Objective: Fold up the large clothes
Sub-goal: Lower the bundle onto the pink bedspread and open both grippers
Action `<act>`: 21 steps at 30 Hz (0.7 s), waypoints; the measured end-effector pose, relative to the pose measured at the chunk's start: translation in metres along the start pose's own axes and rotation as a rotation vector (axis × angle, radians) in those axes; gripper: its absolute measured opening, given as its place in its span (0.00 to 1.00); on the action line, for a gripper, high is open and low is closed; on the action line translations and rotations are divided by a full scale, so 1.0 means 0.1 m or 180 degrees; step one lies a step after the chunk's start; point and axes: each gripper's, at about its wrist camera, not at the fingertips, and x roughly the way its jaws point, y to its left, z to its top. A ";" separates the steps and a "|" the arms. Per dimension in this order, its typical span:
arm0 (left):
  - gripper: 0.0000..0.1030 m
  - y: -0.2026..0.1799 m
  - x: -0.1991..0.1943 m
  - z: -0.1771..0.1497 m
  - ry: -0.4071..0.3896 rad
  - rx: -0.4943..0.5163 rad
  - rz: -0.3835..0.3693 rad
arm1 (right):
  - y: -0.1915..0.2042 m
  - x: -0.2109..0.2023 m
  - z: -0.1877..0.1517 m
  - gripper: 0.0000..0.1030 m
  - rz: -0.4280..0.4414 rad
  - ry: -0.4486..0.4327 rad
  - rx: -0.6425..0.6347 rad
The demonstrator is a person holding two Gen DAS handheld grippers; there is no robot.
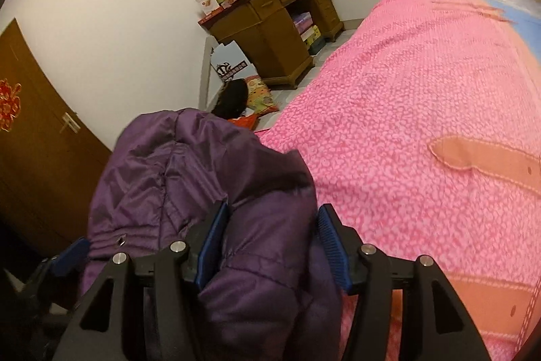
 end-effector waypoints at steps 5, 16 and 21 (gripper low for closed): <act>1.00 0.05 0.02 -0.06 -0.0105 -0.0081 0.0027 | 0.04 -0.56 -0.26 0.54 -0.0037 -0.0428 -0.0009; 1.00 -0.02 -0.08 -0.15 -0.0174 -0.0099 0.0113 | -0.01 -1.15 -1.02 0.55 -0.0043 -0.0646 0.0044; 1.00 -0.08 -0.42 -0.27 -0.0235 -0.0055 0.0247 | 0.12 -1.45 -1.22 0.64 -0.0165 -0.0834 -0.0080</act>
